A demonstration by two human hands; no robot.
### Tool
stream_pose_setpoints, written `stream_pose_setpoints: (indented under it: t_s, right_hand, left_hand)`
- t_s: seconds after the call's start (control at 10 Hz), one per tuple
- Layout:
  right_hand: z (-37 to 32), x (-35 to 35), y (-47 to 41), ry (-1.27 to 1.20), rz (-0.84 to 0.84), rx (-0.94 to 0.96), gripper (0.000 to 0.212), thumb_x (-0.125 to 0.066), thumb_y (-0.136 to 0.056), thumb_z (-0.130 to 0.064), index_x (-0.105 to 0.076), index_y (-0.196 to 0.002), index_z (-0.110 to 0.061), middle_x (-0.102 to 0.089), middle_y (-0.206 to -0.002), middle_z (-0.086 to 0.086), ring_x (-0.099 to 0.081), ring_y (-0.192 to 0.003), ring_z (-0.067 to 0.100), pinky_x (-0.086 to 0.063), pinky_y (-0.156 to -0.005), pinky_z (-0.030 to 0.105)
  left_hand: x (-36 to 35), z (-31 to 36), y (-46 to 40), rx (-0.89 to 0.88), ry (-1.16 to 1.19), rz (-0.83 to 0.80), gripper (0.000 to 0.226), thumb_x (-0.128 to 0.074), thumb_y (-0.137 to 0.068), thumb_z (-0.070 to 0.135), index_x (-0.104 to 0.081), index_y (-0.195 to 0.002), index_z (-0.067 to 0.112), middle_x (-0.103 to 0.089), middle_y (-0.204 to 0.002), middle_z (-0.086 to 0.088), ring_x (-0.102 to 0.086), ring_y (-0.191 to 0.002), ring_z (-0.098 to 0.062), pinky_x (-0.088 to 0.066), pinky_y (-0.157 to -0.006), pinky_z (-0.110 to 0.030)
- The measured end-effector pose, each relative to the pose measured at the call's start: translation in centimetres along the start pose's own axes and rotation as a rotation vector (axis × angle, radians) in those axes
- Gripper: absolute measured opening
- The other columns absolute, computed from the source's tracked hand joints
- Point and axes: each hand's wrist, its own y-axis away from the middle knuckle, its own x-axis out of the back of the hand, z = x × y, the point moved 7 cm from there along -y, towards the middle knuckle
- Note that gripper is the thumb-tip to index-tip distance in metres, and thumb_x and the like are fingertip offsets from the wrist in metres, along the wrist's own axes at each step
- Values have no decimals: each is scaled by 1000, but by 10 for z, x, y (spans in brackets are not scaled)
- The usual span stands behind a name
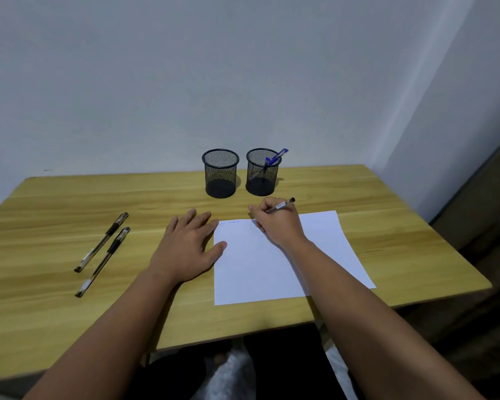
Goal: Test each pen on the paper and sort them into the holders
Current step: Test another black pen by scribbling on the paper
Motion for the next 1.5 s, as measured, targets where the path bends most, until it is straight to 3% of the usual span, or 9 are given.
stream_pose_setpoints:
  t_s: [0.1,0.2,0.3,0.5,0.7,0.8,0.9,1.0,1.5]
  right_hand:
    - [1,2,0,-43,21,-3,38,-74,-96,-15,-56,-72,8,-62,-64,29,-57,-50,20,-45,-52,30]
    - [2,2,-2,-25,28,-5,37,-77,-96,-20,-61,-73,4,-66,-65,25,-57,-50,19,-47,-51,30]
    - [2,0,-3,14,34,15,39,-78,-94,-26,-62,-67,-3,-67,-60,19,-57,-49,24,-54,-54,41]
    - [2,2,-3,-17,40,15,39,-74,-95,-21,-57,-70,4,-64,-63,28,-57,-49,26,-56,-58,48]
    - [-2,7,2,-156,96,-3,48,-79,-96,-37,-62,-80,4,-60,-59,14,-55,-52,25,-47,-50,31]
    - [-3,5,3,-122,78,16,48,-81,-88,-50,-68,-72,-7,-61,-60,12,-57,-56,25,-49,-58,38]
    - [-2,3,7,-61,90,10,53,-72,-96,-48,-65,-71,-2,-64,-66,22,-59,-57,23,-48,-57,35]
    - [2,6,5,-71,88,4,44,-71,-101,-25,-58,-76,8,-62,-71,35,-59,-53,25,-47,-53,32]
    - [0,6,0,-16,105,60,41,-66,-96,-10,-46,-66,9,-52,-61,36,-55,-46,28,-41,-48,32]
  left_hand:
    - [0,0,0,2,2,1,78,-28,-87,74,-45,-151,33,-35,-163,7,-17,-155,-22,-13,-125,-51]
    - [-1,0,0,7,1,-5,77,-30,-87,73,-44,-151,33,-33,-164,8,-16,-155,-21,-12,-125,-50]
    - [0,0,0,6,6,-2,77,-31,-87,72,-45,-151,32,-34,-163,7,-16,-155,-22,-12,-125,-51]
    - [0,-1,0,8,3,-6,77,-30,-87,72,-45,-151,32,-34,-163,7,-16,-155,-22,-13,-125,-51]
    - [-2,-3,3,17,2,-6,78,-29,-86,73,-45,-151,33,-35,-163,7,-17,-155,-22,-12,-125,-50]
    - [-2,-1,4,13,9,2,78,-29,-86,73,-46,-151,32,-36,-163,6,-18,-155,-23,-13,-125,-51]
    - [-5,-4,6,15,23,-12,80,-28,-85,74,-46,-151,32,-36,-163,6,-18,-155,-24,-13,-125,-51]
    - [-4,-1,5,11,21,-6,80,-27,-85,74,-45,-151,32,-35,-163,6,-17,-155,-23,-13,-125,-51]
    - [-1,-1,1,17,3,-18,80,-27,-85,73,-43,-152,33,-33,-164,7,-15,-155,-23,-10,-126,-50]
